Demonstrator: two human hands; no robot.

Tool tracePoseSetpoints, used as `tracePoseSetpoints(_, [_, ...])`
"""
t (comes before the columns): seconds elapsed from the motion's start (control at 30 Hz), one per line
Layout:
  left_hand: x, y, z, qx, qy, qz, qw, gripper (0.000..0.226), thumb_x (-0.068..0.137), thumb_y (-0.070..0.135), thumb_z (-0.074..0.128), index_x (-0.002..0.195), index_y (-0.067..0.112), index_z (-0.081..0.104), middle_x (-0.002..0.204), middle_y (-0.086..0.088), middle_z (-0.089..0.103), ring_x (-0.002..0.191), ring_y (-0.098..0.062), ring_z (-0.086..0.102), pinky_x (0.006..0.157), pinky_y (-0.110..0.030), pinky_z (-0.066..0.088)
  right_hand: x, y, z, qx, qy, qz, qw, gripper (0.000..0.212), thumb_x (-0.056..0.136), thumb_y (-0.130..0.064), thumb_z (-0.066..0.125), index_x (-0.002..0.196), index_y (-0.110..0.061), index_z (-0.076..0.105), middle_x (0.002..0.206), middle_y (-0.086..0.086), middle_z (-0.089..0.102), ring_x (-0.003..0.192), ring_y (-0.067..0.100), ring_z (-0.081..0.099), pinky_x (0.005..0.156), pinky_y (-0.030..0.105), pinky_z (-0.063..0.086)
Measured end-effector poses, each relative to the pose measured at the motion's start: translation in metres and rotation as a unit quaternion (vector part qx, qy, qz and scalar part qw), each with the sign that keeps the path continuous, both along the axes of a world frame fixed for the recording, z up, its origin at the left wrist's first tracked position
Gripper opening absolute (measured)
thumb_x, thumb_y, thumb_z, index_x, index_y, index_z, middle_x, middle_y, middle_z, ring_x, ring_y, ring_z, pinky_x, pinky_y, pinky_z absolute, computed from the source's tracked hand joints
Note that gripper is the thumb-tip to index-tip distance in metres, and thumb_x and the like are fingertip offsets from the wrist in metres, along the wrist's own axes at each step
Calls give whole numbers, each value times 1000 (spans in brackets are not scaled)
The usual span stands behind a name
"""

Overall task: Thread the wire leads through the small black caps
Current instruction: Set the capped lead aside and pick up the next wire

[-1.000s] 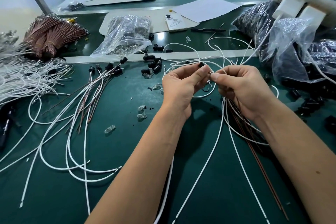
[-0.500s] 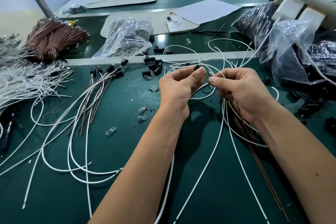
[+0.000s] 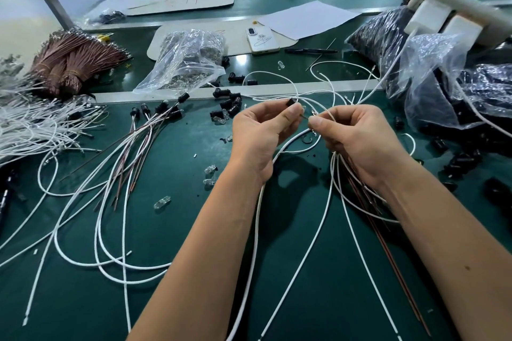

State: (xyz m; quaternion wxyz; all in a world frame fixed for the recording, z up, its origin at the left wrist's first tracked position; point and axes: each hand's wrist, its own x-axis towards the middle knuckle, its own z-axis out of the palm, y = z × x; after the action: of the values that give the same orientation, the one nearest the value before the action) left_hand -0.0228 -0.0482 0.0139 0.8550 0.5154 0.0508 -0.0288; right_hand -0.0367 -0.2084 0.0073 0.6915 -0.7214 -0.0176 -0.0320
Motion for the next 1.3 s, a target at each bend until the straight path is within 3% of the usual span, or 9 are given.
tracePoseSetpoints(0.13, [3,9,-1,64,-54,-20,996,15,82,-4,77,87,9,74,77,-6,75,69,-14,68,72,-23,58,4,-8,3,-2,8,-25,1000,21,99,-19,68,83,-10,78,72,5,63,63,11,48,57,18,37])
tracePoseSetpoints(0.23, [2,11,-2,136,-135,-55,980,22,78,-8,78,88,11,75,83,-2,76,78,-12,69,79,-24,57,6,-13,7,131,38,3,991,28,104,-12,54,86,-6,76,74,3,65,66,9,53,62,20,39])
tracePoseSetpoints(0.3, [1,12,-2,155,-176,-71,970,26,75,-10,80,87,13,77,87,-2,77,84,-14,69,84,-27,57,4,-20,10,248,41,51,966,27,103,-18,54,90,-10,77,83,1,63,74,11,55,72,23,43])
tracePoseSetpoints(0.37, [0,12,-1,160,-202,-80,963,28,73,-9,80,85,16,78,91,-4,77,90,-19,68,89,-32,57,2,-26,14,284,25,75,955,22,98,-27,60,97,-14,78,86,-3,58,80,10,50,78,26,39])
tracePoseSetpoints(0.57, [0,12,-2,142,-224,-84,960,24,72,-9,80,87,10,76,90,-6,76,89,-17,68,85,-30,56,0,-20,18,252,-86,64,962,18,98,-22,64,104,-12,77,71,0,53,66,13,41,64,25,36])
tracePoseSetpoints(0.7, [1,11,-2,142,-229,-73,960,24,72,-13,80,87,5,73,86,-3,75,84,-13,69,79,-25,55,-3,-12,19,135,-178,-16,974,16,102,-21,65,95,-12,77,73,3,65,59,17,50,55,27,40])
tracePoseSetpoints(0.83, [1,10,-3,142,-225,-63,962,25,72,-16,78,85,5,72,83,1,75,80,-9,69,76,-22,55,-7,-6,21,56,-259,-79,961,20,104,-25,64,89,-15,73,70,0,69,55,21,55,51,29,44])
tracePoseSetpoints(1.3, [1,9,-2,164,-211,-52,962,28,73,-14,79,82,12,73,82,2,75,81,-10,68,78,-27,57,-14,7,23,-17,-321,-105,941,22,104,-21,63,90,-6,70,71,3,70,55,21,61,53,30,47])
